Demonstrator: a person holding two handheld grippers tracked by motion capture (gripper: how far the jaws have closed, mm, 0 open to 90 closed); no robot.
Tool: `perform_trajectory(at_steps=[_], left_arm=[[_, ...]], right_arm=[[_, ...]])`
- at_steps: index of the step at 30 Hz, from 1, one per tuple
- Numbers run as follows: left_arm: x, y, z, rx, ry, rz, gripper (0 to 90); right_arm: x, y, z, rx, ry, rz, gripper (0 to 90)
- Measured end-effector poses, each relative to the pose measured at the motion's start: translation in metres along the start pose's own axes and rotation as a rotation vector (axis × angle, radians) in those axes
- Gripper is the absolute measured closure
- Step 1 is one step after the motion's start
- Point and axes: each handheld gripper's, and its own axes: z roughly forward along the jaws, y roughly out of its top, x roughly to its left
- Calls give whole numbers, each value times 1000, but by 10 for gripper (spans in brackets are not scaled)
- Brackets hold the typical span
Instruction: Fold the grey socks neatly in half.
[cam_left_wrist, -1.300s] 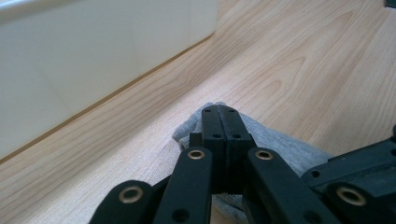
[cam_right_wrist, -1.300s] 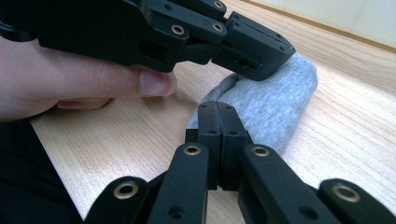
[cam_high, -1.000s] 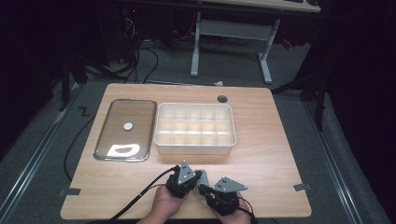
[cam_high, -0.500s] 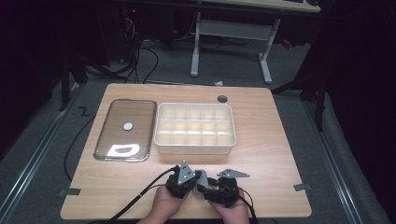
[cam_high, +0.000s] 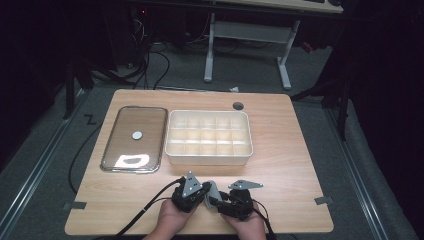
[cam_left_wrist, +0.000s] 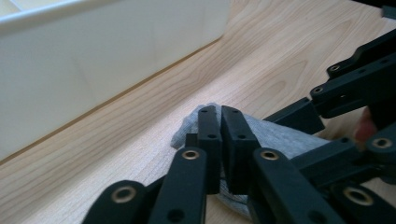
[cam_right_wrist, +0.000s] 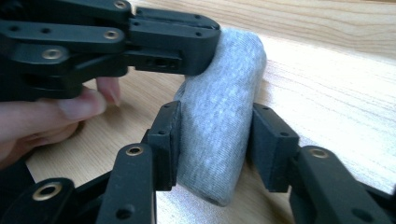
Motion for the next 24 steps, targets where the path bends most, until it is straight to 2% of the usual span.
perform_trajectory(at_steps=[4, 5, 6, 8, 9, 10, 12, 14, 15, 18, 19, 21, 24], left_arm=[[1, 0, -11, -17, 10, 4, 750], [5, -1, -21, -31, 27, 2, 727], [5, -1, -21, -31, 27, 2, 710], [16, -5, -41, -55, 62, -12, 669], [16, -5, -41, -55, 62, -12, 650], [21, -7, -48, -61, 81, -13, 650], [32, -13, -64, -52, 113, -19, 576], [42, -19, -75, -13, 143, -16, 556], [51, -26, -83, -3, 185, -14, 530], [68, -38, -93, -1, 219, -74, 492], [68, -38, -93, -1, 219, -74, 492], [77, -48, -104, -31, 244, -115, 493], [81, -55, -110, -39, 262, -134, 494]], right_arm=[[0, 1, 1, 12, 12, -13, 613], [0, 2, 1, 14, 13, -21, 613], [0, 2, 1, 14, 13, -21, 613], [-1, 2, 1, 18, 23, -19, 614], [-1, 2, 1, 19, 24, -19, 614], [-1, 2, 1, 19, 24, -19, 614], [-1, 2, 1, 18, 25, -21, 609], [-1, 2, 2, 18, 25, -20, 609], [-1, 2, 2, 18, 27, -21, 609], [-1, 3, 2, 25, 29, -34, 616], [-1, 3, 2, 25, 29, -34, 616], [-1, 5, 2, 41, 42, -52, 649], [0, 4, 2, 39, 43, -63, 665]])
